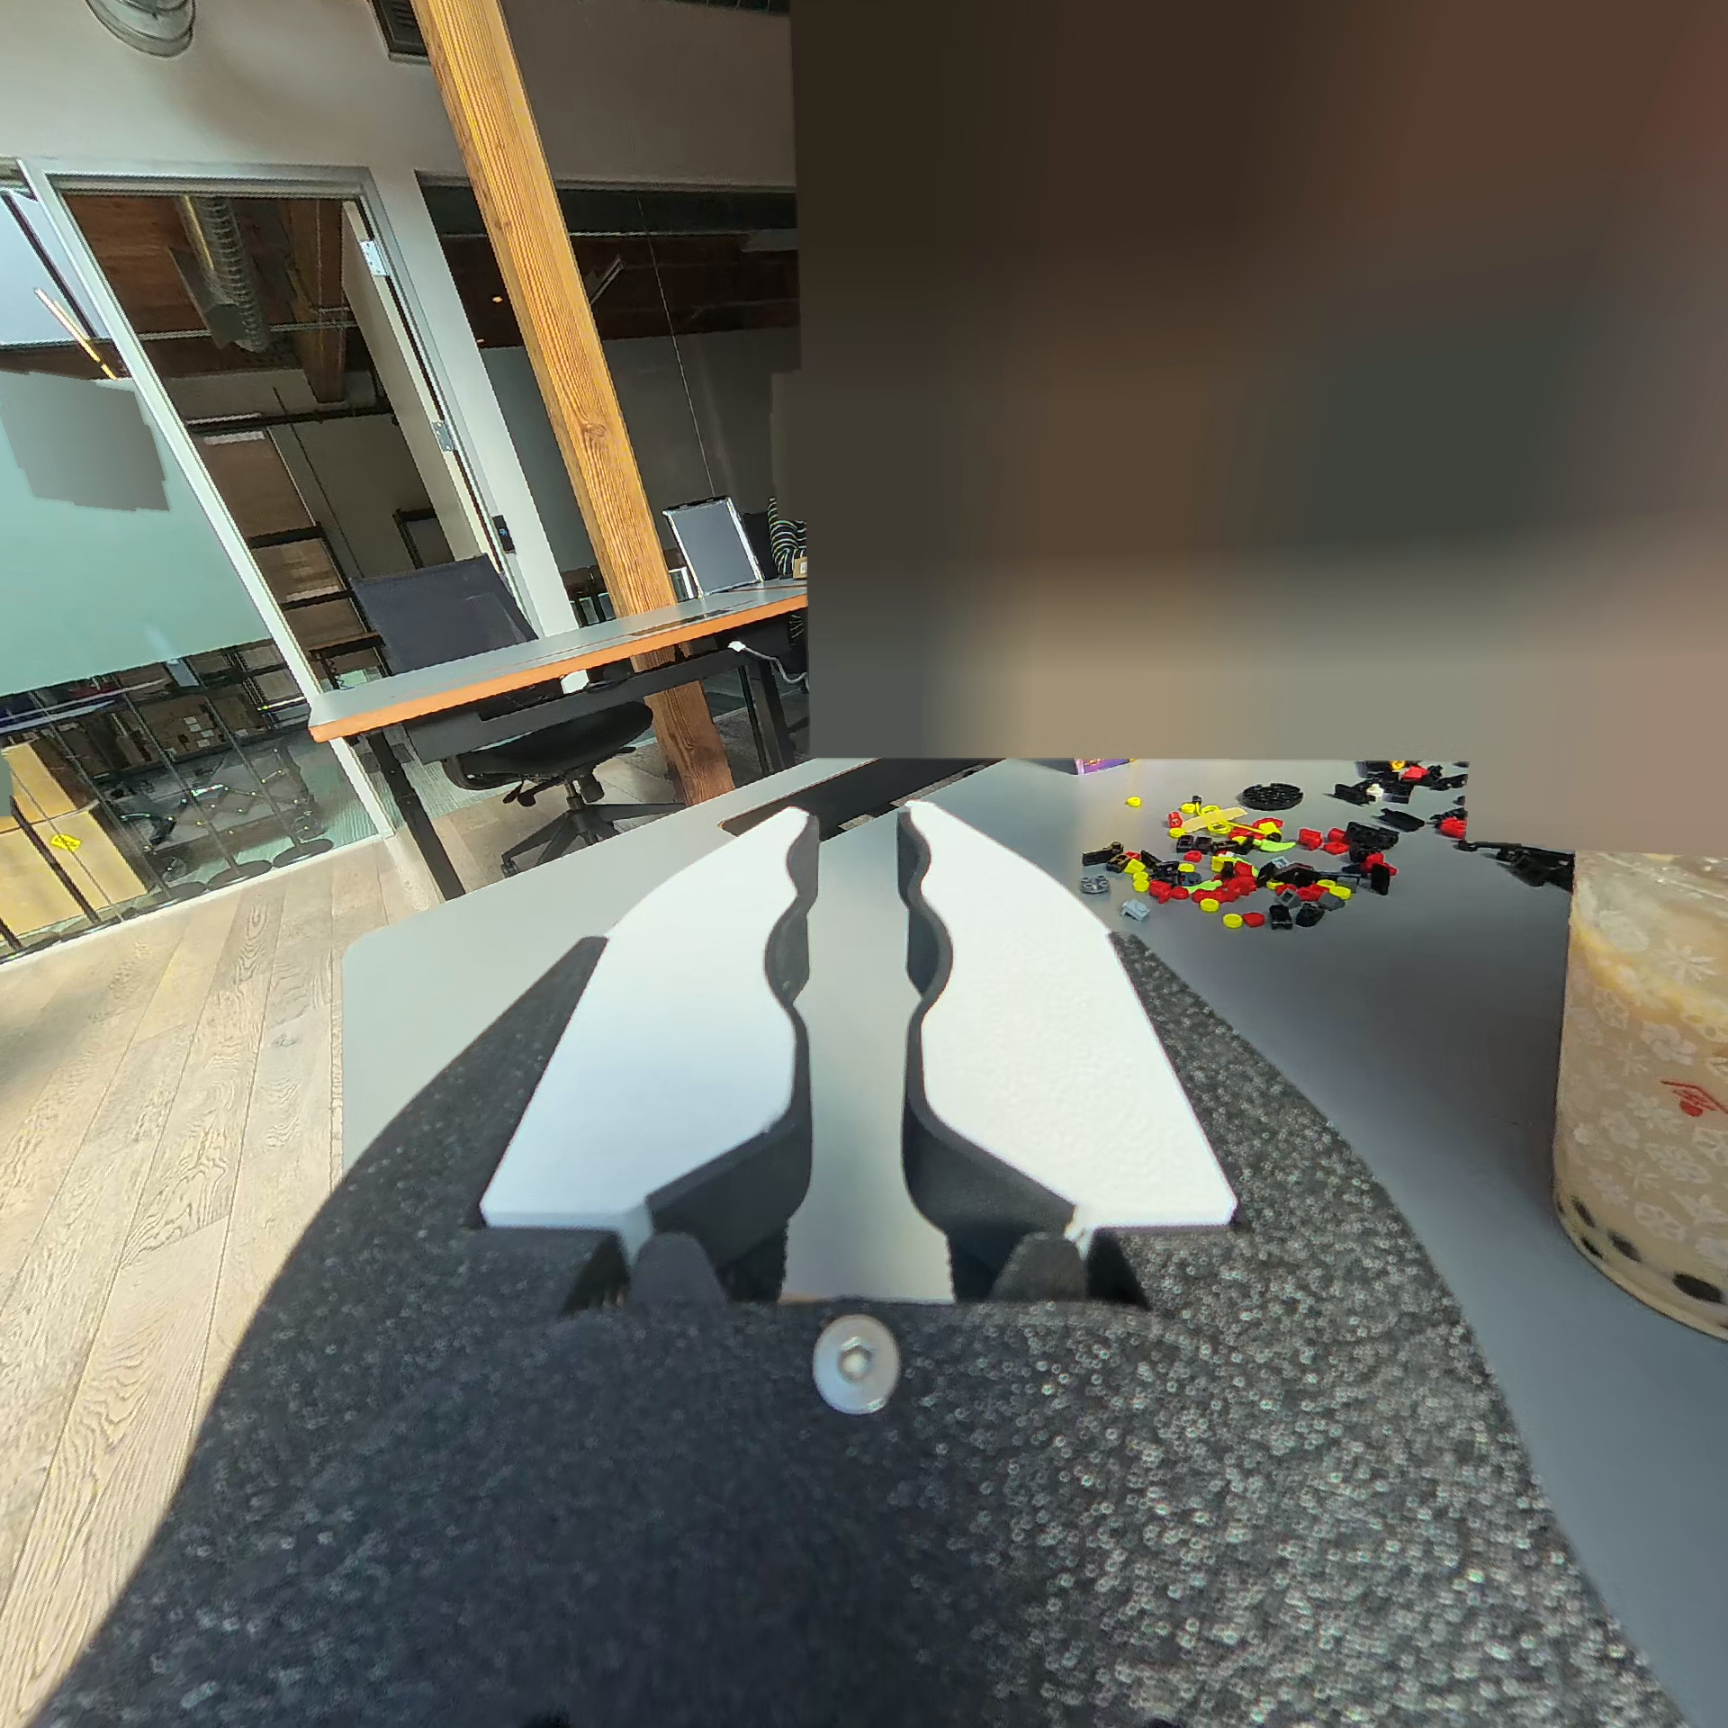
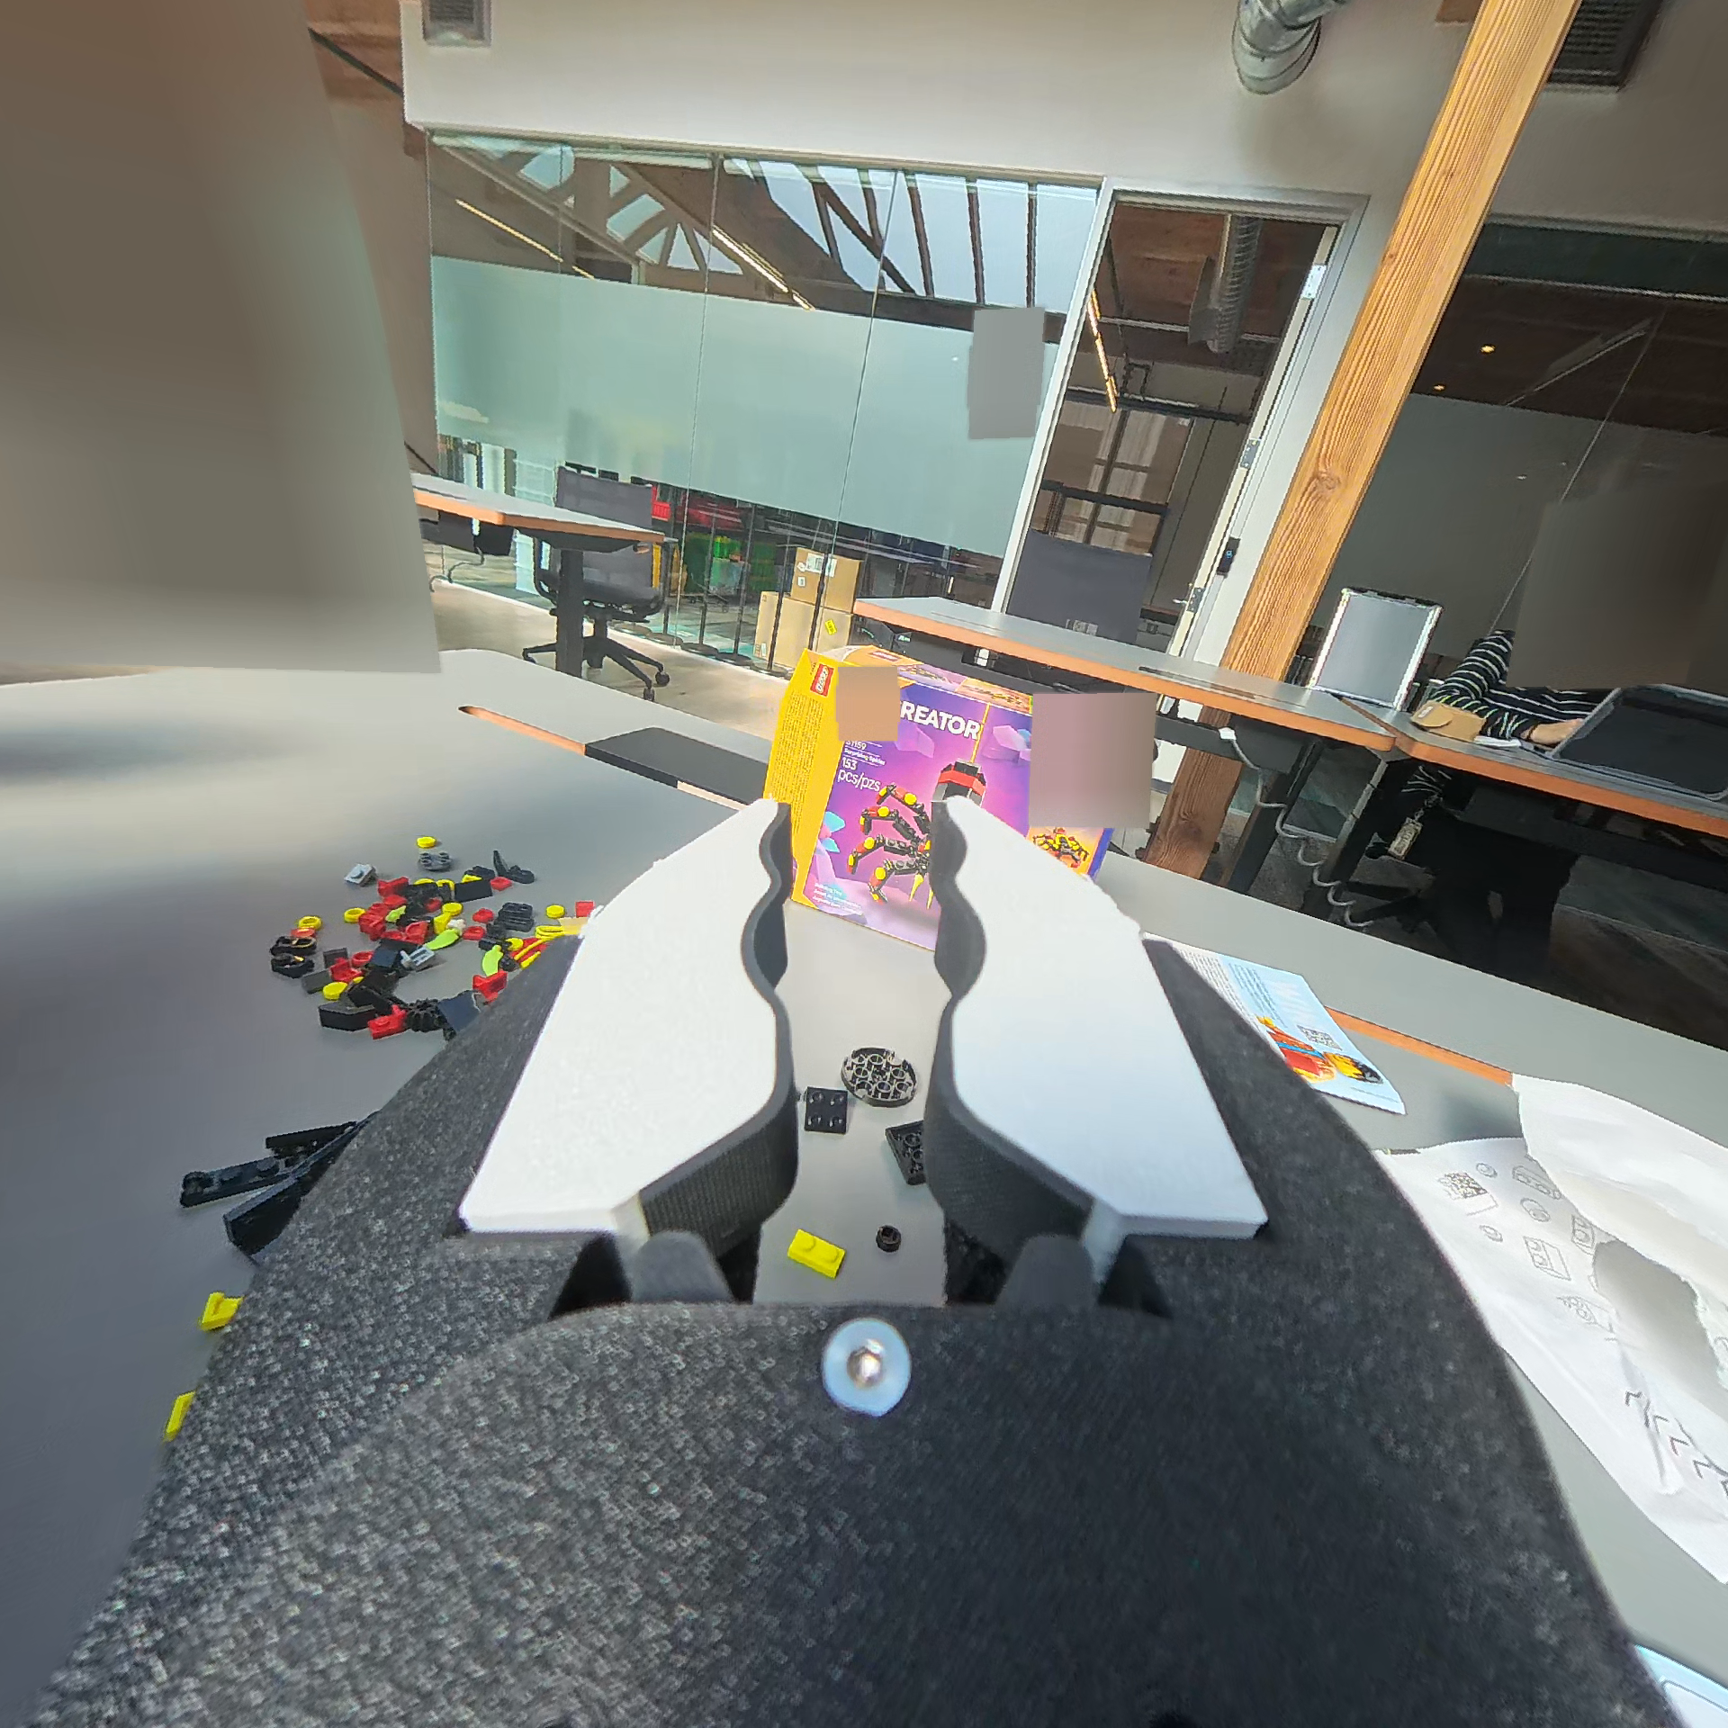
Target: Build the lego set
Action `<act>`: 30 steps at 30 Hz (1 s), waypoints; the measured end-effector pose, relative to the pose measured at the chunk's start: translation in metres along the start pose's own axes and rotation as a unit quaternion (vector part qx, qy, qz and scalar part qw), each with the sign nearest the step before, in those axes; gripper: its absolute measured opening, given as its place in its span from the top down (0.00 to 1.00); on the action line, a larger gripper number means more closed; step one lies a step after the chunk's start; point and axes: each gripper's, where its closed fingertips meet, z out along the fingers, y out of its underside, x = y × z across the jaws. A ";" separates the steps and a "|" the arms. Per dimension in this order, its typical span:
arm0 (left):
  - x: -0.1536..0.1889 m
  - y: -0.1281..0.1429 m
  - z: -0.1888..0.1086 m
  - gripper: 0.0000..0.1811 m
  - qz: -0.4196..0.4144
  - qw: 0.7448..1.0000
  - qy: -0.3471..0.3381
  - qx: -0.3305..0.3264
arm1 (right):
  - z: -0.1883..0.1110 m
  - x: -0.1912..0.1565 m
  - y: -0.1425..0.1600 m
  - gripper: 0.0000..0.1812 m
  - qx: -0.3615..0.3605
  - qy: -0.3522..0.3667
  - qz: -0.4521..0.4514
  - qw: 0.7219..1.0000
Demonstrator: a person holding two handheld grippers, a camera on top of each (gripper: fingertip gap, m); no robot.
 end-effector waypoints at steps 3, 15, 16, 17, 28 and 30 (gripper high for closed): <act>0.000 0.000 0.000 0.91 -0.008 1.000 0.002 0.002 | -0.001 -0.001 -0.002 0.85 0.003 -0.002 0.001 1.000; -0.015 -0.002 -0.007 0.91 0.030 0.998 -0.056 -0.016 | -0.059 0.028 -0.073 0.85 0.062 0.063 -0.023 0.996; -0.012 -0.018 -0.009 0.91 0.023 0.998 -0.055 0.002 | -0.077 0.037 -0.087 0.85 0.067 0.078 -0.024 0.994; -0.008 -0.035 -0.012 0.92 0.018 0.998 -0.050 0.020 | -0.097 0.046 -0.098 0.85 0.070 0.094 -0.026 0.993; 0.153 -0.181 0.004 0.91 0.128 0.988 0.031 0.085 | -0.257 0.120 -0.105 0.86 0.087 0.185 0.008 0.979; 0.195 -0.182 0.021 0.91 0.138 0.987 0.048 0.072 | -0.263 0.138 -0.100 0.86 0.098 0.170 0.035 0.980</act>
